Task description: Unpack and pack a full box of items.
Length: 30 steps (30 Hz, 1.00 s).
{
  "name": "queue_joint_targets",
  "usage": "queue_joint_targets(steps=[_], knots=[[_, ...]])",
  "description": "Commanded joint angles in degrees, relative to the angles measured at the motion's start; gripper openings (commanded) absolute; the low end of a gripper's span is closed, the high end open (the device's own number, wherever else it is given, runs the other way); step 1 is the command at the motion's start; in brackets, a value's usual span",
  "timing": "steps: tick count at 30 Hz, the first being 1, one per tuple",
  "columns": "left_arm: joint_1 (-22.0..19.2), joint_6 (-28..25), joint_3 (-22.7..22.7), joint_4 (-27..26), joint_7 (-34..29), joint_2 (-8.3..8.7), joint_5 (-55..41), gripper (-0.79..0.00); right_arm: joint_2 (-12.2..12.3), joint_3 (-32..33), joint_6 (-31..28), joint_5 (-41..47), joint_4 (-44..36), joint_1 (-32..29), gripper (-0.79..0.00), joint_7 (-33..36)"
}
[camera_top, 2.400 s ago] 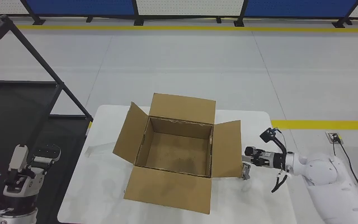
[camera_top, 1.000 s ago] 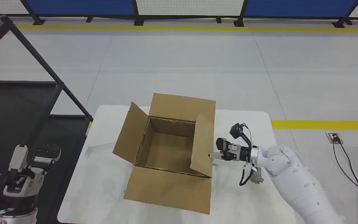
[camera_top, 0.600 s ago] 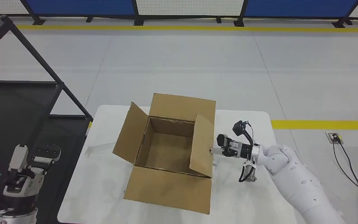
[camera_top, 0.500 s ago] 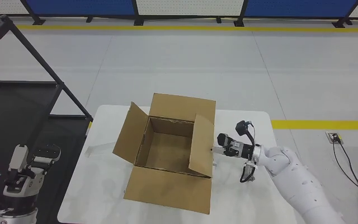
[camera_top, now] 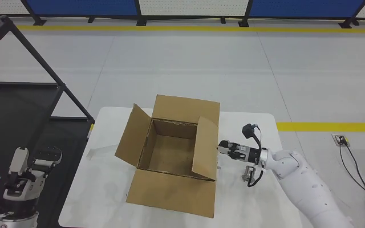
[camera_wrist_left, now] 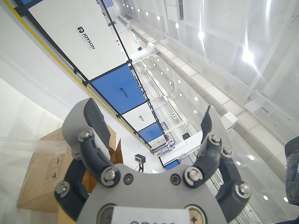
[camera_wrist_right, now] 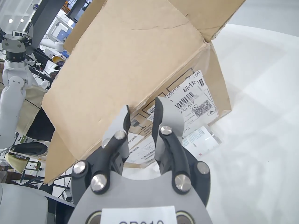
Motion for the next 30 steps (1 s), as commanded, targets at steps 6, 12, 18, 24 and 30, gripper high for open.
queue_joint_targets(steps=[6,12,18,24,30], knots=[[0.0,0.0,0.0,0.0,0.0,0.0,0.0,0.0,-0.51,-0.97,0.0,0.03,1.07,1.26,-0.785,-0.3],[0.0,0.0,0.0,0.0,0.0,0.0,0.0,0.0,-1.17,-2.08,0.0,-0.01,2.22,2.86,-0.785,-0.16],[0.0,0.0,0.0,0.0,0.0,0.0,0.0,0.0,-1.97,-3.29,0.0,-0.1,3.72,4.72,-0.785,0.29],[0.0,0.0,0.0,0.0,0.0,0.0,0.0,0.0,-2.02,-3.19,0.0,0.05,5.08,5.87,-0.465,0.39],[0.0,0.0,0.0,0.0,0.0,0.0,0.0,0.0,-0.17,-0.54,0.0,-2.91,1.07,4.56,-0.286,-1.71]])
